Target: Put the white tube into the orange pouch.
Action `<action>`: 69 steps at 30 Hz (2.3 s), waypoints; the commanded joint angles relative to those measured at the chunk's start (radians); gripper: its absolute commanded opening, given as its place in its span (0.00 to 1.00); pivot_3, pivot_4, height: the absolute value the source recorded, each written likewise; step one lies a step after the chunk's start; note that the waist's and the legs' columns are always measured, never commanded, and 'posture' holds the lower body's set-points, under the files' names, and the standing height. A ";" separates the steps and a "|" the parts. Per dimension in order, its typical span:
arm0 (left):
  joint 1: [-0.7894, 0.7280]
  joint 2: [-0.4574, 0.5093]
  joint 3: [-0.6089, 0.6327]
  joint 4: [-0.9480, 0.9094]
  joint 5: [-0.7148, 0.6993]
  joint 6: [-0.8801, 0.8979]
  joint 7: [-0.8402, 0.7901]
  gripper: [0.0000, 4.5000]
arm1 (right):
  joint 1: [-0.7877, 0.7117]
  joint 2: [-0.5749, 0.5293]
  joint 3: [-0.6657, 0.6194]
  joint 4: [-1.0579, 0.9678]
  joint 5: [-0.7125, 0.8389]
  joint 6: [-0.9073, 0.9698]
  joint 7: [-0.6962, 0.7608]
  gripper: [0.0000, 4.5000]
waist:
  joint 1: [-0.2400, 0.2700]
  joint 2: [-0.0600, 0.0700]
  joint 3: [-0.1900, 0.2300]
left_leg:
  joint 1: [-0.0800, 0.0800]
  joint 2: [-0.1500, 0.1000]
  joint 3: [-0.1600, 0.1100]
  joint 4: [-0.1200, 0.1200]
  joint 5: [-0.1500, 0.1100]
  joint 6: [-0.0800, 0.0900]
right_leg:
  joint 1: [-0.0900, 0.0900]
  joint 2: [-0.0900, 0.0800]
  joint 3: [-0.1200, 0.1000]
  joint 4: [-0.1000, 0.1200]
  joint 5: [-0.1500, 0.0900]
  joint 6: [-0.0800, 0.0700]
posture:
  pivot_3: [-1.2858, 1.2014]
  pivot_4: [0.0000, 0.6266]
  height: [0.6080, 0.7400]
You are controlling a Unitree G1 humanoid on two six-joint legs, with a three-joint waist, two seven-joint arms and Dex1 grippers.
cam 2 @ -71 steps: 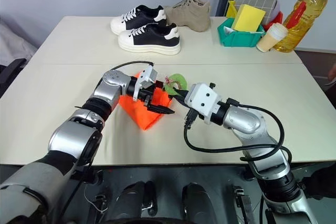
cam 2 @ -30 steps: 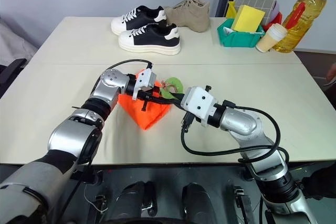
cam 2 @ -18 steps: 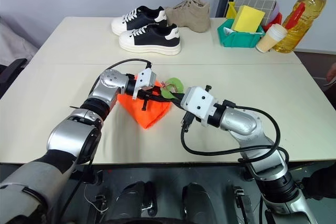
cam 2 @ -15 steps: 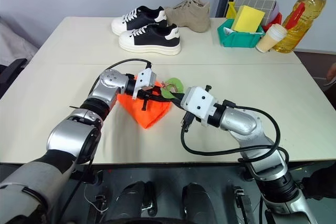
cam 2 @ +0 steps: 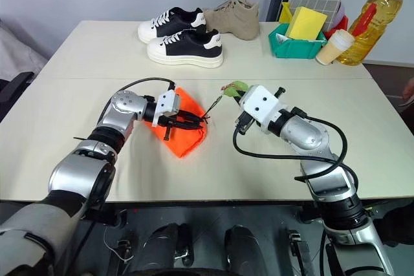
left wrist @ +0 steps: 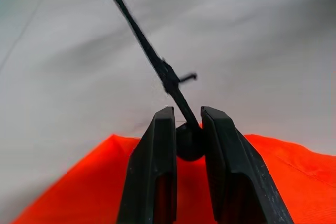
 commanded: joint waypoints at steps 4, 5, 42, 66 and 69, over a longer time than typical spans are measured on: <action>0.047 -0.018 0.018 -0.076 -0.040 0.060 0.021 0.05 | -0.036 0.010 -0.042 -0.004 -0.011 -0.040 -0.033 0.00 | -0.002 0.000 0.000 | 0.000 0.000 0.000 0.000 0.001 -0.001 | 0.000 0.000 0.000 0.001 0.000 0.000 | 0.52 0.24 1.00; 0.052 -0.019 0.018 -0.082 -0.044 0.068 0.024 0.05 | -0.036 0.011 -0.042 -0.004 -0.011 -0.041 -0.033 0.00 | -0.002 0.000 0.000 | 0.000 0.000 0.000 0.000 0.001 -0.001 | 0.000 0.000 0.000 0.001 0.000 0.000 | 0.52 0.24 1.00; 0.251 0.143 -0.089 -0.412 -0.060 0.245 -0.114 0.27 | -0.045 0.006 0.005 0.095 -0.130 0.032 -0.040 0.00 | -0.003 0.001 0.000 | 0.000 0.000 0.000 0.001 0.001 -0.002 | -0.002 -0.001 0.000 0.006 -0.001 0.001 | 0.52 0.24 1.00; 0.632 0.217 0.401 -0.984 -0.329 0.715 0.570 0.99 | 0.266 0.073 -0.217 0.014 0.234 0.029 0.094 0.79 | -0.001 0.000 0.000 | 0.007 0.000 0.000 0.001 0.001 -0.002 | 0.004 -0.003 0.001 0.008 -0.001 0.001 | 0.52 0.24 1.00; 0.729 0.164 0.430 -1.034 -0.333 0.718 0.686 0.99 | 0.283 0.120 -0.225 0.061 0.237 -0.005 0.058 0.79 | -0.002 0.000 0.000 | 0.011 0.000 0.000 0.000 0.000 -0.001 | 0.007 -0.003 0.002 0.007 -0.001 0.002 | 0.52 0.24 1.00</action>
